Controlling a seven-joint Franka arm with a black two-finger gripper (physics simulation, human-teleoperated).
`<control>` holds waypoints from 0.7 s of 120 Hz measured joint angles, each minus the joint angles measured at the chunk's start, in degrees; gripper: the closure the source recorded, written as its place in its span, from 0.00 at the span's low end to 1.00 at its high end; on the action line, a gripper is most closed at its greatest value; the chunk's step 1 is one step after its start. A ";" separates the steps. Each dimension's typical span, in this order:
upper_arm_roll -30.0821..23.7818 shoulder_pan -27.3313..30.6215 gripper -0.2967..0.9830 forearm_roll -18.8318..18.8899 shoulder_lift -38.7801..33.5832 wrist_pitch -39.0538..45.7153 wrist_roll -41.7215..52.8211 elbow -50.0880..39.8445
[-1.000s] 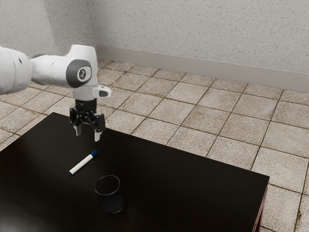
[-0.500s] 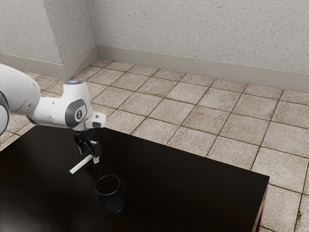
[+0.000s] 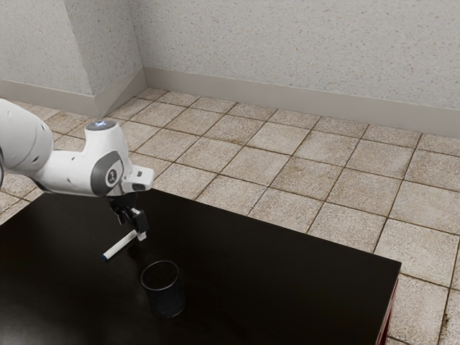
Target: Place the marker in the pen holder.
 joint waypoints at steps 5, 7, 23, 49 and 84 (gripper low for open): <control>0.12 0.00 0.23 0.00 -0.11 -0.30 -0.07 -0.04; 0.15 0.00 0.23 -0.04 -0.16 -0.45 -0.04 -0.05; 0.54 0.01 0.23 -5.00 -0.40 -1.96 1.85 -0.03; 0.60 0.00 0.23 -7.85 0.14 -2.25 5.67 -0.24; 0.59 0.00 0.34 -8.46 0.55 -1.24 9.07 -0.43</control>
